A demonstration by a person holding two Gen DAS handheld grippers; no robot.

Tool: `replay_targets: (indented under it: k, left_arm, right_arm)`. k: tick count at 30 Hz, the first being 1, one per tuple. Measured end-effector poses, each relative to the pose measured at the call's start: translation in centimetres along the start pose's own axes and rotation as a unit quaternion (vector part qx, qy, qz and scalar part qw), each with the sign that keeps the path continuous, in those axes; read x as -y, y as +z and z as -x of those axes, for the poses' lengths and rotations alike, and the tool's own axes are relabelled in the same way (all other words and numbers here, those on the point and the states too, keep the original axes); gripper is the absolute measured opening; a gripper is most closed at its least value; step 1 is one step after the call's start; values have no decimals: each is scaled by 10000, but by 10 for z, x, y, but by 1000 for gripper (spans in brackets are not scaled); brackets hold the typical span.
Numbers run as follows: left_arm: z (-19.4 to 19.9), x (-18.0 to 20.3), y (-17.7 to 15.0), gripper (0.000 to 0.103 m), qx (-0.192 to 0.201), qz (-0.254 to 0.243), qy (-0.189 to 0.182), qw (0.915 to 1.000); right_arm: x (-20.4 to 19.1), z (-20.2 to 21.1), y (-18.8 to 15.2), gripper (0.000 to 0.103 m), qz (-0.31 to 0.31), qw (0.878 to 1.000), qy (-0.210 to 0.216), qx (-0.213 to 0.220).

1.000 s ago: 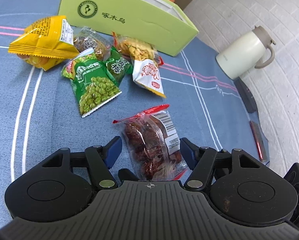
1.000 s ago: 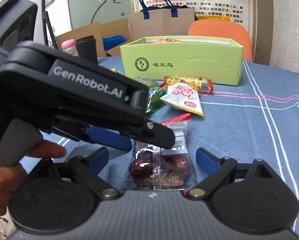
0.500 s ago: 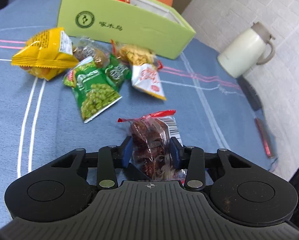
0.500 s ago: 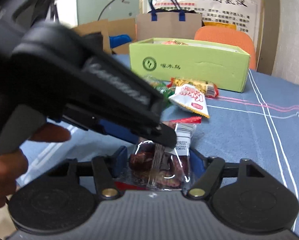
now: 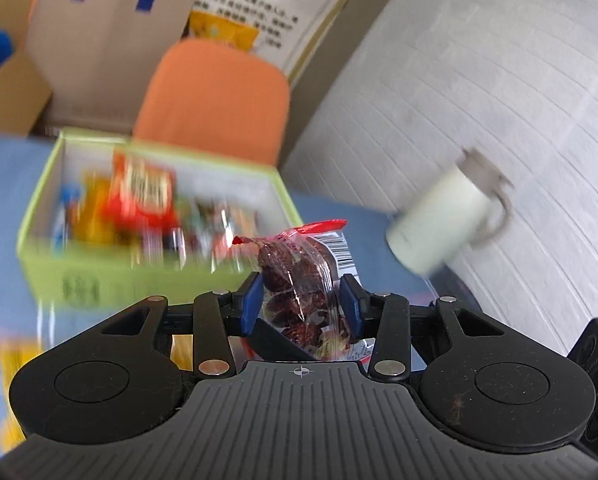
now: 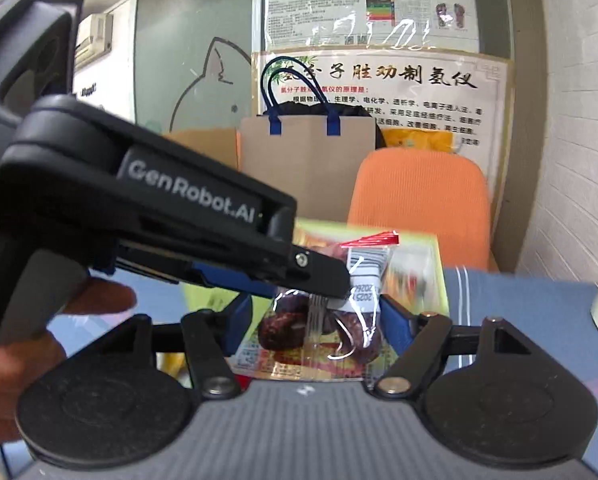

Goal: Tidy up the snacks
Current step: 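Open the left gripper over the green box to drop the date bag, then move the left gripper down to the green pea packet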

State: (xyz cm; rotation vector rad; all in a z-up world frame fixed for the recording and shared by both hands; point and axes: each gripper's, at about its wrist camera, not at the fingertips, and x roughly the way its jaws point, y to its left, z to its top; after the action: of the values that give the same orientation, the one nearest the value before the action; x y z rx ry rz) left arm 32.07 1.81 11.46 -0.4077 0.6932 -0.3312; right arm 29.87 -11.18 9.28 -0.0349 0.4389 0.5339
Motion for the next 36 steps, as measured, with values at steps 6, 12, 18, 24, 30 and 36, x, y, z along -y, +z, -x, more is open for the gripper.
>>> replay_targets:
  k: [6, 12, 18, 24, 30, 36]
  left_arm:
    - [-58, -24, 67, 21, -161, 18, 309, 9994]
    - [-113, -58, 62, 34, -462, 118, 544, 9974]
    - [-87, -84, 45, 55, -70, 343, 314, 9989]
    - [-11, -71, 28, 68, 435, 81, 227, 9988]
    - [51, -72, -37, 71, 660, -4, 381, 9971]
    - [85, -105, -126, 70, 247, 518, 851, 9947]
  right_arm:
    - [31, -79, 32, 78, 135, 9994, 115, -291]
    - [46, -131, 10, 89, -47, 9967, 240, -778]
    - [46, -95, 4, 93, -19, 9991, 75, -414]
    - [29, -23, -3, 93, -13, 9999, 148, 11]
    - [1, 24, -55, 93, -319, 9987, 190, -336]
    - [-49, 55, -111, 93, -491, 9949, 448, -763]
